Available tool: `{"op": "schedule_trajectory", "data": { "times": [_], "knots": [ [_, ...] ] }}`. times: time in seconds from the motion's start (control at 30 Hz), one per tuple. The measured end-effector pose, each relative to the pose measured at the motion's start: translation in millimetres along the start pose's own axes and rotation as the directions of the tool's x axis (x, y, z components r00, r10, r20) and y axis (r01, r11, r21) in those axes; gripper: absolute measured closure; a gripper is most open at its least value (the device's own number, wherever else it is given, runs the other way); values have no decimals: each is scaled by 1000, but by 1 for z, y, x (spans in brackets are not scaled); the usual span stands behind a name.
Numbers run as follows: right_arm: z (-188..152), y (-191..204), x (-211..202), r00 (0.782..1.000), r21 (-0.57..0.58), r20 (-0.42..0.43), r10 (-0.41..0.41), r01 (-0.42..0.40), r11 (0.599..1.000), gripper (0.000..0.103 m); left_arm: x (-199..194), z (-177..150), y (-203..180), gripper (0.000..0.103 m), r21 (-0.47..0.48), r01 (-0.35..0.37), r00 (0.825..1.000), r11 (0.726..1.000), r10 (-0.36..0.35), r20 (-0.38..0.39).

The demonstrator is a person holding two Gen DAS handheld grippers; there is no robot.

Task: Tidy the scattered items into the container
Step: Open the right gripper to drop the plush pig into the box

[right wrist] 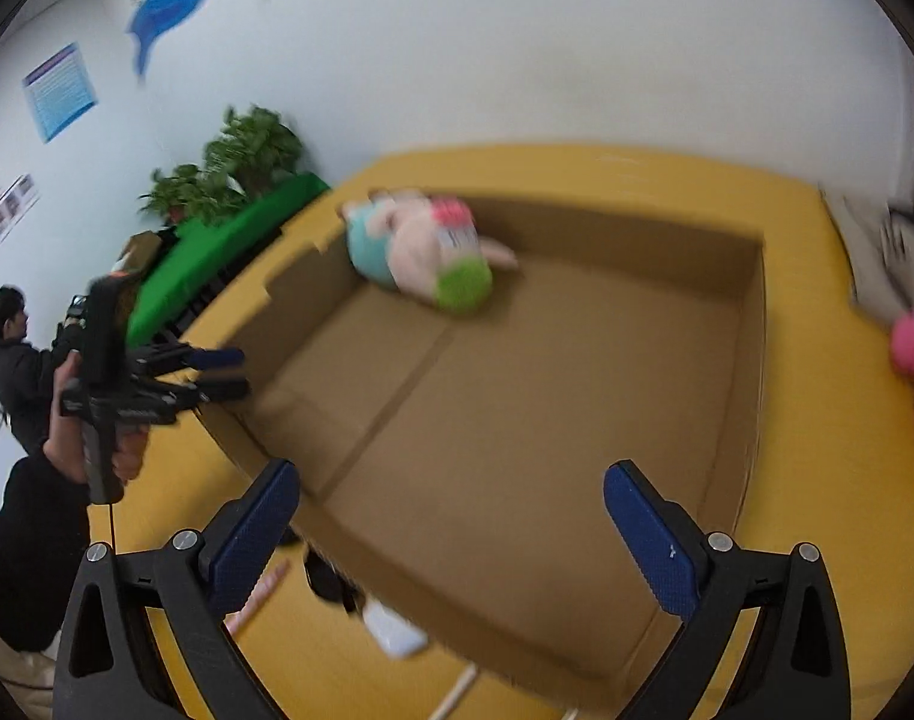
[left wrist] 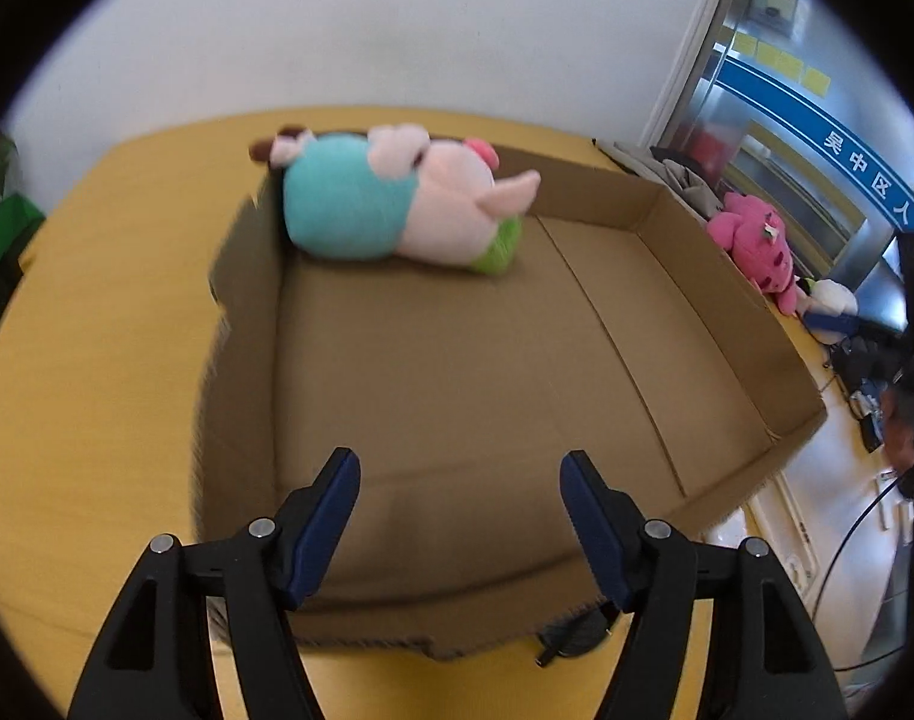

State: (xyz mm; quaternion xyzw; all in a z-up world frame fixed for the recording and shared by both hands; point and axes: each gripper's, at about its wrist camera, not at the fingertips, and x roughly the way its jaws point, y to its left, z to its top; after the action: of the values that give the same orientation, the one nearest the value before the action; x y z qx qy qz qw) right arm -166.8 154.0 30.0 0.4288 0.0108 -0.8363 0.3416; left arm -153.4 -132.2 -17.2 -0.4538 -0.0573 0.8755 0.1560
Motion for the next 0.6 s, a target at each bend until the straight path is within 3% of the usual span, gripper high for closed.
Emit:
{"op": "schedule_trajectory", "data": {
  "times": [0.07, 0.1, 0.2, 0.27, 0.4, 0.6],
  "knots": [
    [-25, -16, 8, 999, 71, -32, 11, -9, 997, 0, -2, -9, -5, 36, 4, -29, 1000, 1000, 29, -10],
    [-37, -19, 12, 999, 89, -43, -21, 25, 996, 0, -4, -13, -8, 36, 16, -47, 999, 999, 47, -19],
    [-60, -19, 13, 996, 66, -49, -69, 72, 995, 1, -11, -28, -10, 36, -22, -23, 999, 999, 22, -32],
    [-68, -14, 9, 993, 34, -65, -102, 104, 994, 1, -15, -36, -9, 36, -52, -6, 1000, 999, 5, -28],
    [-74, -15, 4, 995, 30, -50, -85, 86, 996, 1, -23, -48, -16, 36, -75, -3, 1000, 997, 2, -11],
    [-81, -23, -9, 992, 24, -45, -116, 117, 993, 1, -33, -59, -30, 36, -67, -28, 1000, 997, 29, 8]
  ]
}}
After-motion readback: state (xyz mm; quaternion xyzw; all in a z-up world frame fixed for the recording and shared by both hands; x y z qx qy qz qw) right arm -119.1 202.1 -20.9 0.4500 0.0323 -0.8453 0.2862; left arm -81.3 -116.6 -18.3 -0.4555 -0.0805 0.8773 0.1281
